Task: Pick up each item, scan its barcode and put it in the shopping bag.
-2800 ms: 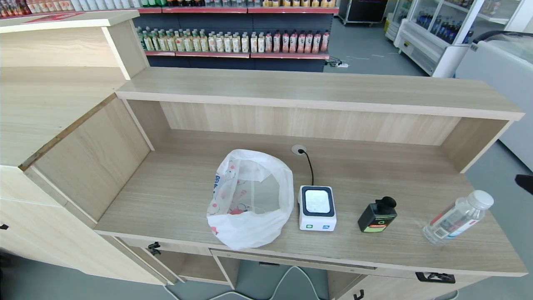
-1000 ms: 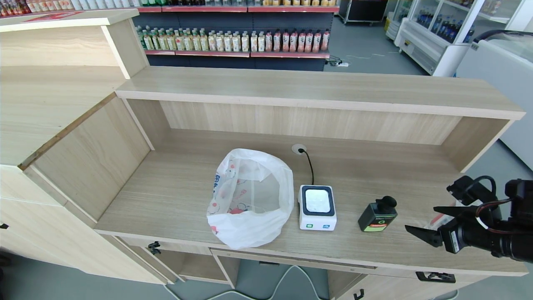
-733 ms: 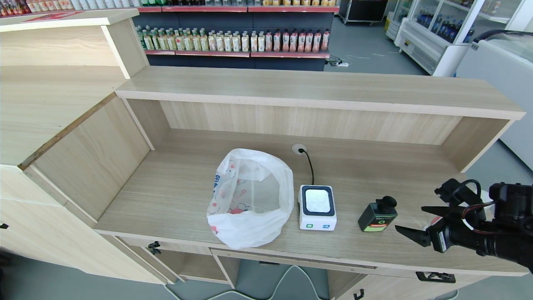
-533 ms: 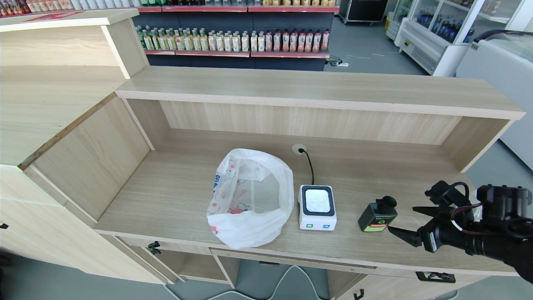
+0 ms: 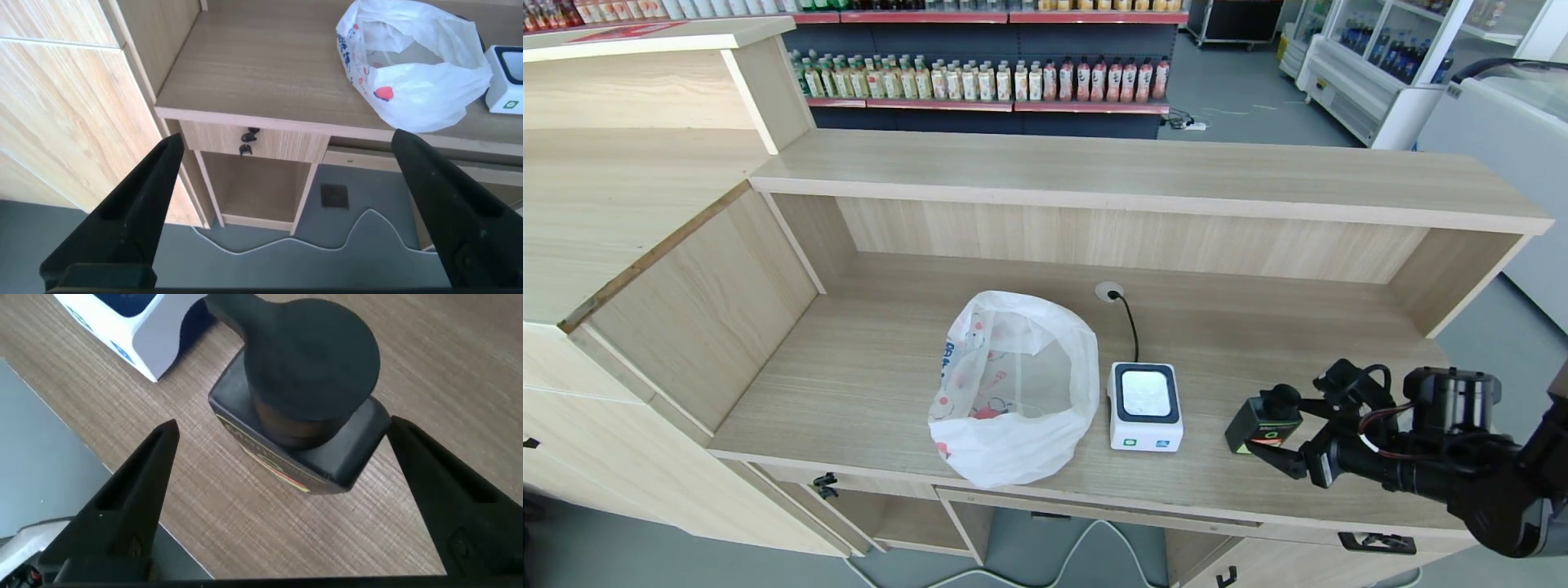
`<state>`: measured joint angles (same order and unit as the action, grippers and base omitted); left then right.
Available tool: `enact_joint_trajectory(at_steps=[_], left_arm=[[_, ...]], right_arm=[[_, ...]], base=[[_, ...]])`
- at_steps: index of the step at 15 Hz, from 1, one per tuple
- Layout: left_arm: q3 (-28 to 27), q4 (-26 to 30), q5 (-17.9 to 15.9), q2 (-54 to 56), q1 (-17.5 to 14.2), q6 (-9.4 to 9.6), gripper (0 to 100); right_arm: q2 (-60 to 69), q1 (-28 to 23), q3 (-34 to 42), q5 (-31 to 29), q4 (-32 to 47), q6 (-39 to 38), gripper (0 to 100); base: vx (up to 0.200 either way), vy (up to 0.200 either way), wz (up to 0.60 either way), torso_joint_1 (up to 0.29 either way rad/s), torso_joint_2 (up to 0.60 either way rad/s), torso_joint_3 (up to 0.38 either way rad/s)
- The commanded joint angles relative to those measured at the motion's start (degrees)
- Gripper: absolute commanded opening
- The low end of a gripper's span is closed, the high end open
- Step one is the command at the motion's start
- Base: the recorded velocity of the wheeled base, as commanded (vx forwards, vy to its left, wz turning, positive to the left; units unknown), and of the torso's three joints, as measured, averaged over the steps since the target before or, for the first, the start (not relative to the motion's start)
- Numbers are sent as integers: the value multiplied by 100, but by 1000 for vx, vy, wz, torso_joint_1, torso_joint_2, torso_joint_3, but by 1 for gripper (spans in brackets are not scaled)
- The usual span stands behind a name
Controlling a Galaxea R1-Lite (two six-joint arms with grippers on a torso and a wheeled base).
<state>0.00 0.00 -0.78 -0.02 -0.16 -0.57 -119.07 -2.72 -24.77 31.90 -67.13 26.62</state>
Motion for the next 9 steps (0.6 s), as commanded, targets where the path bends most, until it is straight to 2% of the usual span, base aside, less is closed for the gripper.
enact_joint_trajectory(at_steps=[1,4,9], left_arm=[[0,0,-1,2,-2,-4,100],[0,0,-1,2,-2,5,100],[0,0,-1,2,-2,-4,100]], right_arm=[[-389,17,-72,150,-300,1,100],[-785,17,-98,255,-863,1,100],[-934,26,-186,545,-924,1,100]], base=[[0,0,0,0,0,0],[0,0,0,0,0,0],[0,0,0,0,0,0]])
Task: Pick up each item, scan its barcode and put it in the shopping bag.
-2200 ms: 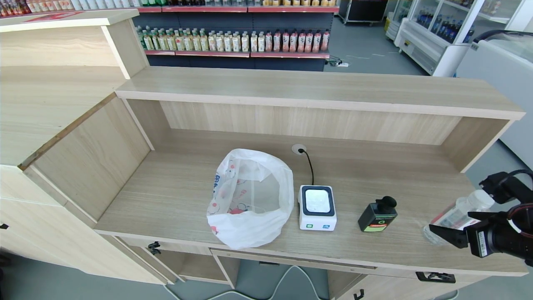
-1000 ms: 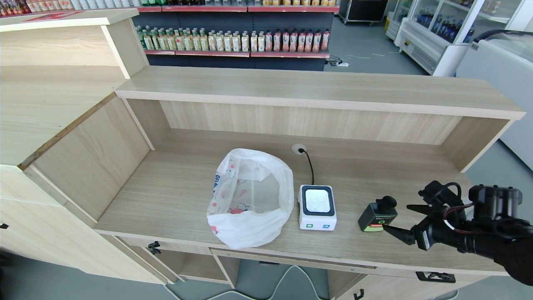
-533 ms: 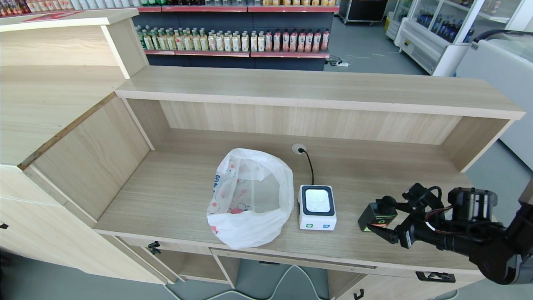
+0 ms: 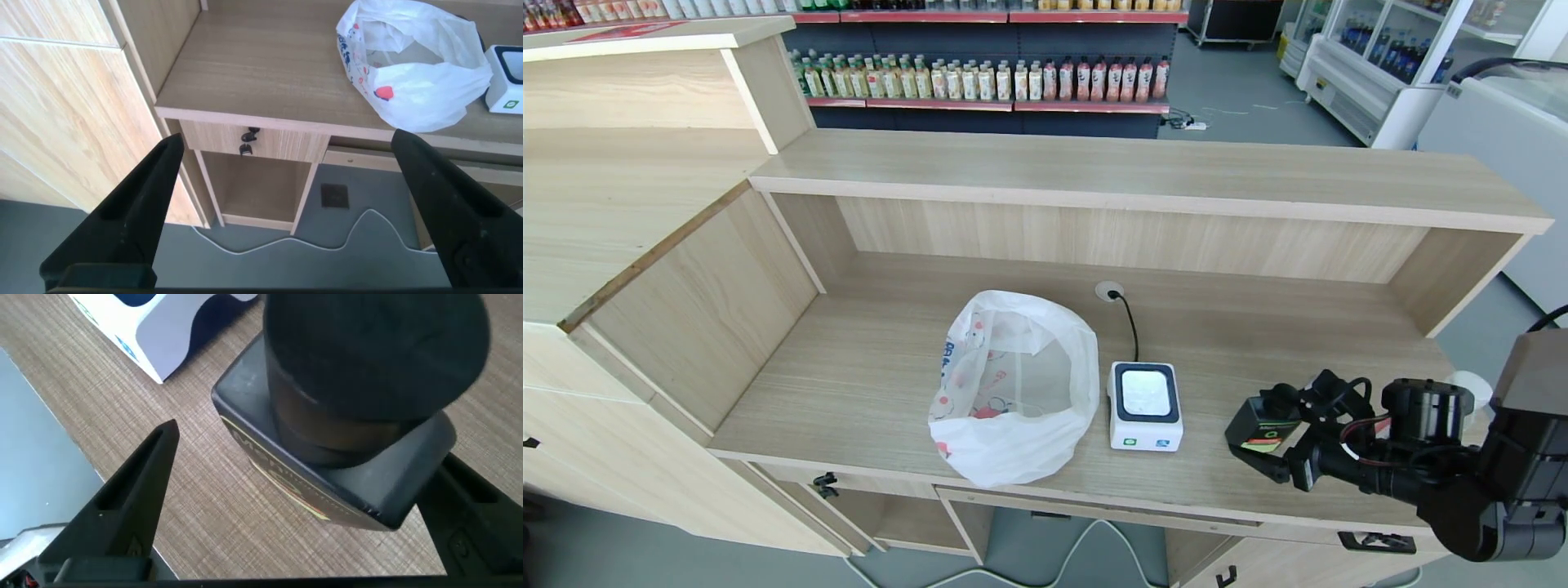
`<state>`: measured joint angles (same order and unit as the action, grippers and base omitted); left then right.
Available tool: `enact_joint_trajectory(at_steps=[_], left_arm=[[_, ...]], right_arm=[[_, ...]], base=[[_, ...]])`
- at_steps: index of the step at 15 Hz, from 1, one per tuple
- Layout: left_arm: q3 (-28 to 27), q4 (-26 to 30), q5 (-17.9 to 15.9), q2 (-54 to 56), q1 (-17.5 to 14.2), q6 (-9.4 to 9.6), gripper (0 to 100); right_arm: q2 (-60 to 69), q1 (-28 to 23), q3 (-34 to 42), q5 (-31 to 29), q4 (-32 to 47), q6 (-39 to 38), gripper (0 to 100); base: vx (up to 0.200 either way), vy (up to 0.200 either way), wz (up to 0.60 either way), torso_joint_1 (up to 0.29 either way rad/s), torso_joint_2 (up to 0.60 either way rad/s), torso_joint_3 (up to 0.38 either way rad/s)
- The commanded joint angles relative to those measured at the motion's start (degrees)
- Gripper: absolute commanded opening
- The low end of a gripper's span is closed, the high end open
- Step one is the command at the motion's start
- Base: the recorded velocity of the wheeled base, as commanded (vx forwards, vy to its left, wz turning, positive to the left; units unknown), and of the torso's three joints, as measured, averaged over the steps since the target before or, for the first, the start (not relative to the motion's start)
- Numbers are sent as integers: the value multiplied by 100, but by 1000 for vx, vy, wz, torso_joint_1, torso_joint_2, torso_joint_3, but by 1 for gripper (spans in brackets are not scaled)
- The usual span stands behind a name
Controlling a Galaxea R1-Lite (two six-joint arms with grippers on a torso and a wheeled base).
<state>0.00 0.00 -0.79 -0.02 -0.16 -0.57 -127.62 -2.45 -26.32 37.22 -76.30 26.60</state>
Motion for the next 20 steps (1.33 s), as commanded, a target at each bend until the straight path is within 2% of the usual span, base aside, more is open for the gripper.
enact_joint_trajectory(at_steps=[1,11,12,20], left_arm=[[0,0,-9,2,-2,-4,100],[0,0,0,2,-2,-4,100],[0,0,0,2,-2,-4,100],[0,0,0,2,-2,-4,100]], right_arm=[[-122,-1,-110,31,1,3,100],[-650,201,-734,515,-157,-155,100],[-703,210,-752,629,-280,-243,0],[-861,87,-611,743,-1194,-472,0]], base=[[0,0,0,0,0,0],[0,0,0,0,0,0],[0,0,0,0,0,0],[0,0,0,0,0,0]])
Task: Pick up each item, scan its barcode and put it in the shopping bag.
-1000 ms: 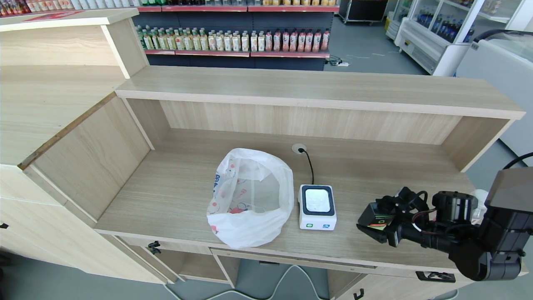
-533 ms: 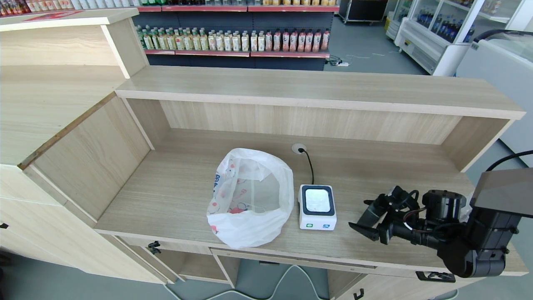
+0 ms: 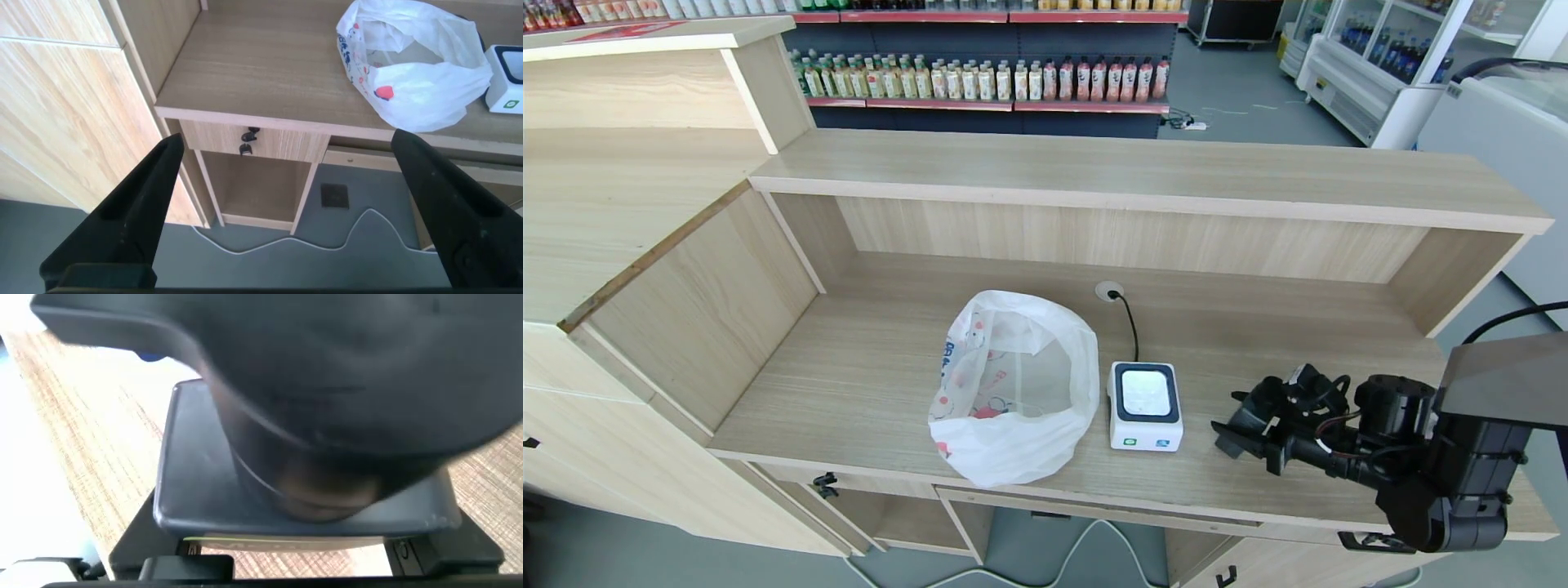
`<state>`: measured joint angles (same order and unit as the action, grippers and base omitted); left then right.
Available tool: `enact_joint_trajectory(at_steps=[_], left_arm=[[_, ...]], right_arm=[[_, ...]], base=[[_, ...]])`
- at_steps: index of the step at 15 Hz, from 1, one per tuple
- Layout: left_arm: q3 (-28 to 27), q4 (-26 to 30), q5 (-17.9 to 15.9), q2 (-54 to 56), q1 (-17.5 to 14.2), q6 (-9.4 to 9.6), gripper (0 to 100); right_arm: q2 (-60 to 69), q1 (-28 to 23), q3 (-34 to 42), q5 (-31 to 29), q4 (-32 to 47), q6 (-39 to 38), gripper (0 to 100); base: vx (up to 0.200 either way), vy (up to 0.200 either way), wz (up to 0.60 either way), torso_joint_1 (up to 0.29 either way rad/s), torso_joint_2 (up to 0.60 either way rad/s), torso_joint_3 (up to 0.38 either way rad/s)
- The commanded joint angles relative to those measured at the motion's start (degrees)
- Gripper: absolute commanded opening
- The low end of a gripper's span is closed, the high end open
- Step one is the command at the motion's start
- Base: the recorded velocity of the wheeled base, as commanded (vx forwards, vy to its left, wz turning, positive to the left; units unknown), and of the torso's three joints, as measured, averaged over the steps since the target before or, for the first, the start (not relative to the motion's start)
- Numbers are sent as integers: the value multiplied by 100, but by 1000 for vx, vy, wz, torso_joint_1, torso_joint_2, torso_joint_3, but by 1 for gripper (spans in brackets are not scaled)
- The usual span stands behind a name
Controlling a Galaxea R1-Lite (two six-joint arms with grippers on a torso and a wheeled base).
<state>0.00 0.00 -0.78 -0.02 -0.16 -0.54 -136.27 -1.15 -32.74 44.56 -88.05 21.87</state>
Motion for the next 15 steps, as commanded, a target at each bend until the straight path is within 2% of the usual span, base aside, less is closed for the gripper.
enact_joint_trajectory(at_steps=[1,4,7,10,13,15], left_arm=[[0,0,-1,2,-2,-8,100],[0,0,-1,2,-2,-8,100],[0,0,-1,2,-2,-8,100],[0,0,-1,2,-2,1,100],[0,0,-1,2,-2,1,100],[0,0,-1,2,-2,-8,100]], right_arm=[[144,-70,14,123,-19,-104,0],[935,-17,-22,739,-19,-728,0],[2262,185,-373,1328,-10,-1554,0],[3537,589,-549,1407,-1,-2653,0],[4310,1081,-496,1407,7,-2741,0],[4653,1354,-514,1424,7,-2222,0]], base=[[0,0,0,0,0,0],[0,0,0,0,0,0],[0,0,0,0,0,0],[0,0,0,0,0,0],[0,0,0,0,0,0],[0,0,0,0,0,0]])
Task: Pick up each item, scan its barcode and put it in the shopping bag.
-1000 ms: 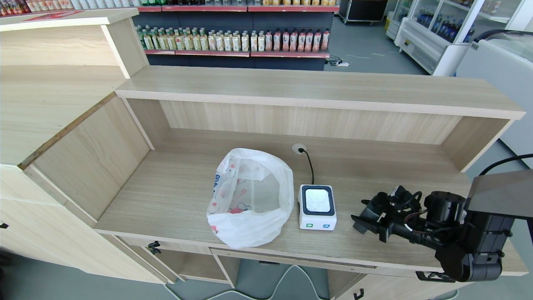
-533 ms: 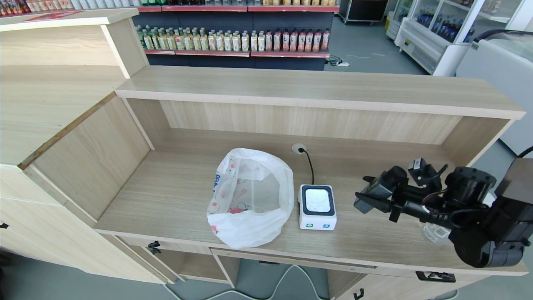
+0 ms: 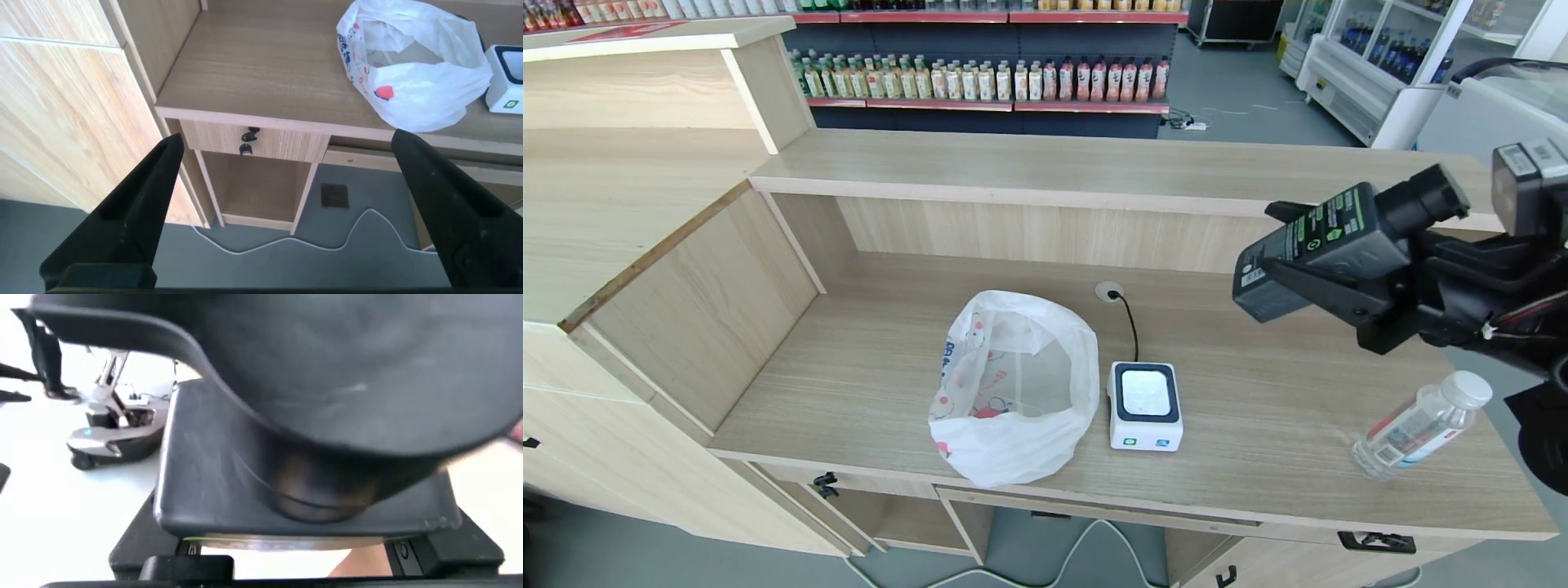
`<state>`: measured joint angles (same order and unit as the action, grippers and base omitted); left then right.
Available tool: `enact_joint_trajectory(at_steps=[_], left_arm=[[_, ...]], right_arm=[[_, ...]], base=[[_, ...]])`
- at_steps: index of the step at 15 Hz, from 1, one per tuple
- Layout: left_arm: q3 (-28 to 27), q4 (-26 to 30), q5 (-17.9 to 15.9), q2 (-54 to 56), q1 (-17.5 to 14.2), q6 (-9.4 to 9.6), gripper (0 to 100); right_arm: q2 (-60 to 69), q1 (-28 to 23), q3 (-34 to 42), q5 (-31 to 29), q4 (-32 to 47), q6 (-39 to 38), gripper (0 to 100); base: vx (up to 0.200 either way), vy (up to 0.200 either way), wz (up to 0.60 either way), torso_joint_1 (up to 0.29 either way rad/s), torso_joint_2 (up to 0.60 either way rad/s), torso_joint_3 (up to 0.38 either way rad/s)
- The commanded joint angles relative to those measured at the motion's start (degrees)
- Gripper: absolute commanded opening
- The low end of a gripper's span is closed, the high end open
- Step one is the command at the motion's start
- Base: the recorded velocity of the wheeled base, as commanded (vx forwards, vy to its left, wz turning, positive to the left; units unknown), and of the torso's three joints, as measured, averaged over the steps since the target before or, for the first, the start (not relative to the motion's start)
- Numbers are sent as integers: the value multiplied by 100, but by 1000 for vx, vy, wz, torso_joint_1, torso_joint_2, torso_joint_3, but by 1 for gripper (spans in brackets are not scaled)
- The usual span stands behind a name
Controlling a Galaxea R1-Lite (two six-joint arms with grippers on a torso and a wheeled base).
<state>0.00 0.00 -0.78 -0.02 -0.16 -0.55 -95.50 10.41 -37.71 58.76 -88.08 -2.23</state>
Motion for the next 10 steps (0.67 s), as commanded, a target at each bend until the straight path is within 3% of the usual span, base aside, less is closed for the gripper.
enact_joint_trajectory(at_steps=[1,3,4,6,8,10], left_arm=[[0,0,-1,2,-2,-7,100],[0,0,-1,2,-2,-7,100],[0,0,-1,2,-2,-7,100],[0,0,-1,2,-2,-7,100],[0,0,-1,2,-2,-7,100],[0,0,-1,2,-2,-7,100]], right_arm=[[612,207,35,101,10,566,0],[603,225,114,320,1,1023,0],[462,330,79,514,1,1752,0],[278,620,0,760,1,2464,0],[84,998,-290,1120,-8,2719,0],[-171,1358,-738,1103,-8,2851,0]], base=[[0,0,0,0,0,0],[0,0,0,0,0,0],[0,0,0,0,0,0],[0,0,0,0,0,0],[0,0,0,0,0,0],[0,0,0,0,0,0]])
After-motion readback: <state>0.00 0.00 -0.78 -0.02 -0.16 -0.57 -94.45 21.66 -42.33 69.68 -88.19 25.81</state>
